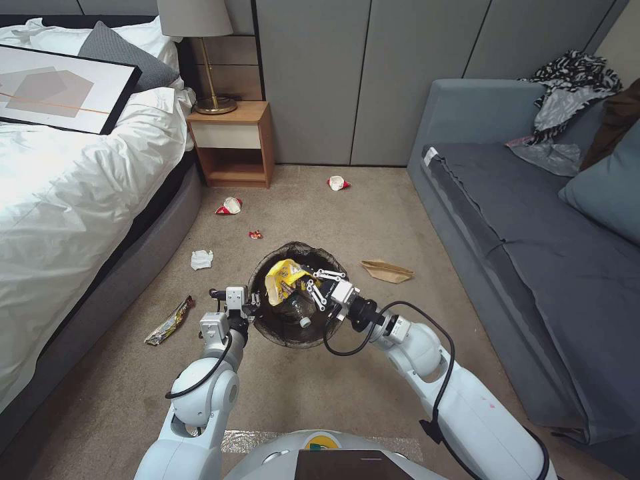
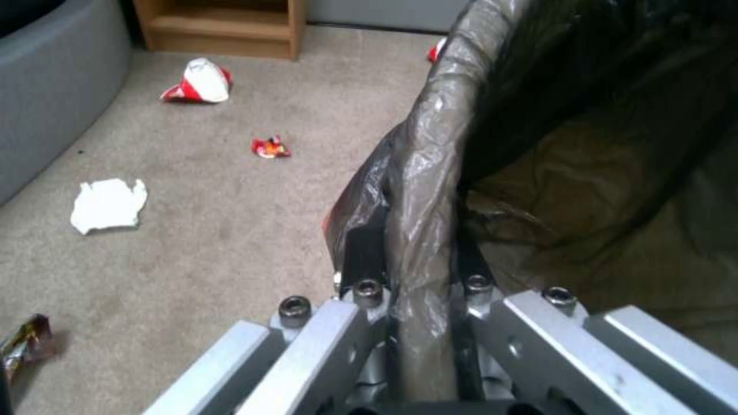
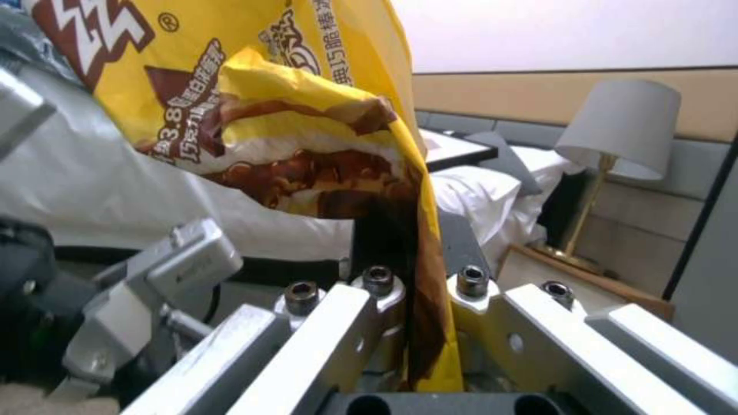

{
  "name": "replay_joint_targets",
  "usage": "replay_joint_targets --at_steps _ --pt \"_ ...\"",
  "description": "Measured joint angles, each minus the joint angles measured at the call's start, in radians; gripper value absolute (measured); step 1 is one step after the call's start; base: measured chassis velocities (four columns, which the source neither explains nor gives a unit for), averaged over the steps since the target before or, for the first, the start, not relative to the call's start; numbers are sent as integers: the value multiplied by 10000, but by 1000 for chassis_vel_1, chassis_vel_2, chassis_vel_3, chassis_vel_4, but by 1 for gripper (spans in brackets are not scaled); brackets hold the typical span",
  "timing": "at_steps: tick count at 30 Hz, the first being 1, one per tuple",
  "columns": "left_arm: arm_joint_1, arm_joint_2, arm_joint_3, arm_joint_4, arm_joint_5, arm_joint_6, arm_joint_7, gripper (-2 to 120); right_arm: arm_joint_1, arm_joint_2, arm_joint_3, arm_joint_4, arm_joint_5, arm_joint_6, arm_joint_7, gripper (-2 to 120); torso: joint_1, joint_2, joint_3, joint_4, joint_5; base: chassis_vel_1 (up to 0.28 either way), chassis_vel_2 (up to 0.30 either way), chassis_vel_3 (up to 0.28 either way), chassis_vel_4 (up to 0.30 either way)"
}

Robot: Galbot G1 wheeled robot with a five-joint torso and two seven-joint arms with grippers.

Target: Pick up the trash bin, then pick up the garbage from the floor and place it into the trash bin.

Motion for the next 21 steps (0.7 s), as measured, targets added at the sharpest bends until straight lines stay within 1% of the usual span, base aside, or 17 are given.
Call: replay_joint_targets --at_steps 13,18,19,20,21 --pt "71 -18 98 -268 26 68 10 0 248 279 -488 -986 -378 138 160 0 0 0 0 0 0 0 0 0 0" --pt "138 -2 105 -489 -75 260 -7 0 390 521 -473 -1342 -454 217 201 0 0 0 0 1 0 0 0 0 0" --pt "146 10 108 -589 -245 509 -120 0 399 530 -461 -1409 -468 233 205 0 0 0 0 0 0 0 0 0 0" --pt "146 10 108 -589 -245 509 -120 0 399 530 -461 -1409 -468 233 205 0 0 0 0 0 0 0 0 0 0" --pt "155 14 119 -645 -339 672 -184 0 402 527 -451 -1444 -479 241 217 0 0 0 0 0 1 0 0 0 0"
